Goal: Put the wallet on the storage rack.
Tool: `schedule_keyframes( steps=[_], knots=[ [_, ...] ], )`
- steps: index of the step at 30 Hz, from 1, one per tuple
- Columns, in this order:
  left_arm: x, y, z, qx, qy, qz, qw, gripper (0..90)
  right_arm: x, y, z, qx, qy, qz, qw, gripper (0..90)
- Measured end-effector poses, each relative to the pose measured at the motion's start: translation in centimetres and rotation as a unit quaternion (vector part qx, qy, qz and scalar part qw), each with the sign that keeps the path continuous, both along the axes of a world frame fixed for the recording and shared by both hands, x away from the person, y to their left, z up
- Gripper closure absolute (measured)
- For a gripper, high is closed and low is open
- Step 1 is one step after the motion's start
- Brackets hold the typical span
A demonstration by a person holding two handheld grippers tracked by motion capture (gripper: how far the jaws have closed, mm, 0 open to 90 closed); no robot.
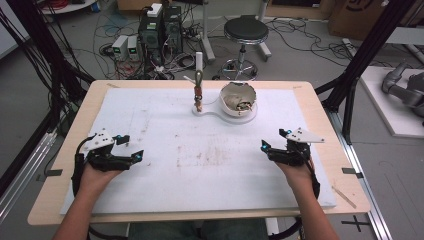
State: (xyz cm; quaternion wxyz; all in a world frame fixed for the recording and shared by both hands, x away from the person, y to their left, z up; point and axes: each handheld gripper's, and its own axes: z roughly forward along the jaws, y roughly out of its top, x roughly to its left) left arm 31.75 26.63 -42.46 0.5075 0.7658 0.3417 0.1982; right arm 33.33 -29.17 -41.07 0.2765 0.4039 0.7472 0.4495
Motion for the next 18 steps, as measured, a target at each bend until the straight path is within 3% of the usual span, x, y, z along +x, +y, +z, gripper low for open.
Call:
schedule_keyframes(
  steps=[18],
  knots=[
    [0.09, 0.21, -0.05, -0.002, 0.001, 0.002, 1.0000, 18.3, 0.16, 0.18, -0.26, -0.008, 0.006, 0.000, 0.9999, 20.4]
  ],
)
